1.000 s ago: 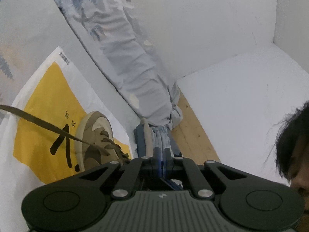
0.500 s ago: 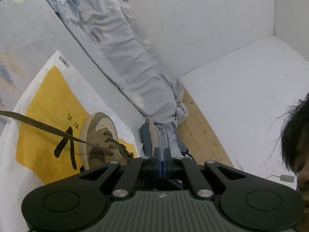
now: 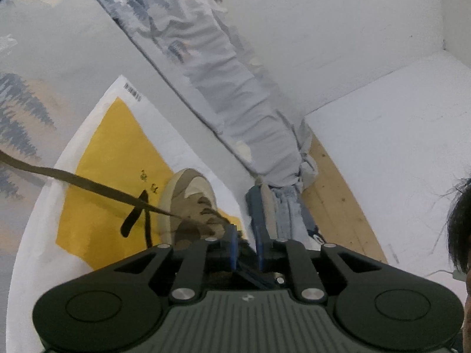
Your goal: Lace up shoes with both hands
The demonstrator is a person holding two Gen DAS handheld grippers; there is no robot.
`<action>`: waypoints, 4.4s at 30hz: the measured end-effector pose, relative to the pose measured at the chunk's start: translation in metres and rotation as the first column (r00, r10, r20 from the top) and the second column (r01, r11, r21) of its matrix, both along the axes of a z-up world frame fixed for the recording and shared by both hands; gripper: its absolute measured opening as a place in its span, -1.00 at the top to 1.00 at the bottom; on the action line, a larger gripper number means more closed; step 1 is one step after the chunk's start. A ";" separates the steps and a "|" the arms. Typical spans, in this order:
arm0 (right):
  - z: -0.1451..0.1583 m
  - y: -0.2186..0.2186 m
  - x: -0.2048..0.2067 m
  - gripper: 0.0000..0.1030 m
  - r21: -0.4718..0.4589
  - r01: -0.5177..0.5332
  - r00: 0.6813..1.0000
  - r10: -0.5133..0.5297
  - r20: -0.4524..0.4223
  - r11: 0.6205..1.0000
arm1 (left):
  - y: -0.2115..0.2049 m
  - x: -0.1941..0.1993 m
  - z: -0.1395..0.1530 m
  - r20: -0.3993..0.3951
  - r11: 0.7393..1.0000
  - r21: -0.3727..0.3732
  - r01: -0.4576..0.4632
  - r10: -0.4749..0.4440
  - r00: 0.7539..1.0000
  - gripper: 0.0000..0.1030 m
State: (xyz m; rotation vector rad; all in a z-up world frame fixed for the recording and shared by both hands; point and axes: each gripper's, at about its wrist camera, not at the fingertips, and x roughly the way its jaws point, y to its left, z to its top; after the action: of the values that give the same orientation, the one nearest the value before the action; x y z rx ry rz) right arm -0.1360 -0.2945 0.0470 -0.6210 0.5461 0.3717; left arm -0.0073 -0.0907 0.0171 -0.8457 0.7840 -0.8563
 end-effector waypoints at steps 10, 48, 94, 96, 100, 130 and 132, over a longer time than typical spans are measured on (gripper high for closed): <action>-0.013 0.010 0.006 0.98 -0.086 -0.026 1.000 0.027 0.014 0.996 | 0.004 0.005 -0.009 -0.040 1.000 0.009 -0.011 0.012 0.999 0.82; -0.005 0.011 0.004 0.97 -0.077 -0.073 0.997 0.075 0.015 0.994 | 0.005 0.010 -0.016 -0.083 0.999 0.026 -0.023 0.025 0.996 0.82; -0.022 0.024 0.023 0.96 -0.250 -0.078 0.991 0.103 0.088 0.965 | 0.004 0.004 -0.066 -0.439 0.953 -0.197 -0.228 0.122 0.890 0.63; -0.022 0.024 0.024 0.96 -0.251 -0.077 0.991 0.102 0.088 0.965 | 0.004 0.004 -0.066 -0.439 0.951 -0.209 -0.228 0.118 0.891 0.72; -0.022 0.023 0.026 0.95 -0.252 -0.078 0.990 0.104 0.090 0.964 | 0.004 0.003 -0.064 -0.429 0.949 -0.219 -0.225 0.113 0.896 1.00; -0.021 0.022 0.008 0.40 -0.238 -0.011 0.988 0.048 0.150 0.971 | 0.011 0.004 -0.056 -0.389 0.949 -0.218 -0.229 0.131 0.912 0.49; -0.019 0.021 0.005 0.30 -0.230 0.006 0.987 0.032 0.160 0.973 | 0.009 0.003 -0.056 -0.386 0.953 -0.208 -0.223 0.129 0.913 0.48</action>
State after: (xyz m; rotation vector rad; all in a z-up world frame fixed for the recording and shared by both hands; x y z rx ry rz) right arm -0.1305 -0.2734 0.0283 -0.8708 0.4309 0.2685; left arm -0.0043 -0.0817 -0.0391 -1.3076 0.9212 -0.6461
